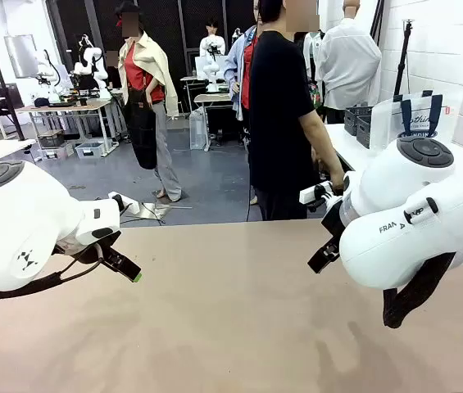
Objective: Transfer purchased items from the store into the shopping bag.
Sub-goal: Open the Reusable shopping bag in the center of the table.
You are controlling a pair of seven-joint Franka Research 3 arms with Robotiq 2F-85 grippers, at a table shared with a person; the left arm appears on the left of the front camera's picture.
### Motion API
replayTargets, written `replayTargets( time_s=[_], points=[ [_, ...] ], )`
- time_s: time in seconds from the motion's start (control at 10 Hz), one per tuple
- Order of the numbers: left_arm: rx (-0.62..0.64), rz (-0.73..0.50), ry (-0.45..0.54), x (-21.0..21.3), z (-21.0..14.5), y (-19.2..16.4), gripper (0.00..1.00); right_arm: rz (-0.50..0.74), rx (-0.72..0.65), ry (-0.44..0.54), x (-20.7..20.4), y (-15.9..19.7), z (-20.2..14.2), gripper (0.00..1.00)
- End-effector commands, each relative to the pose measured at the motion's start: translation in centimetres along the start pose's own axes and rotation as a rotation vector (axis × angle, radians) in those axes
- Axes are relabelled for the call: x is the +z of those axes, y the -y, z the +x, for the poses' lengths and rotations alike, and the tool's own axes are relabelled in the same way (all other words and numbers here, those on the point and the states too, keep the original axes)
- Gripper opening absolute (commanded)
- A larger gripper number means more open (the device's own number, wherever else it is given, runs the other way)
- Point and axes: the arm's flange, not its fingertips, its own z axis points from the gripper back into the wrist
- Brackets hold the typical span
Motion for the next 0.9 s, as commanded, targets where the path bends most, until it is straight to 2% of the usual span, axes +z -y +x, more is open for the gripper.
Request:
replayTargets(
  time_s=[0.0, 0.8],
  points=[
    [0.0, 0.0, 0.0, 0.01, 0.0, 0.0, 1.0, 0.0, 0.0, 0.0, 0.0, 0.0, 0.0, 1.0],
    [0.0, 0.0, 0.0, 0.01, 0.0, 0.0, 1.0, 0.0, 0.0, 0.0, 0.0, 0.0, 0.0, 1.0]
  ],
)
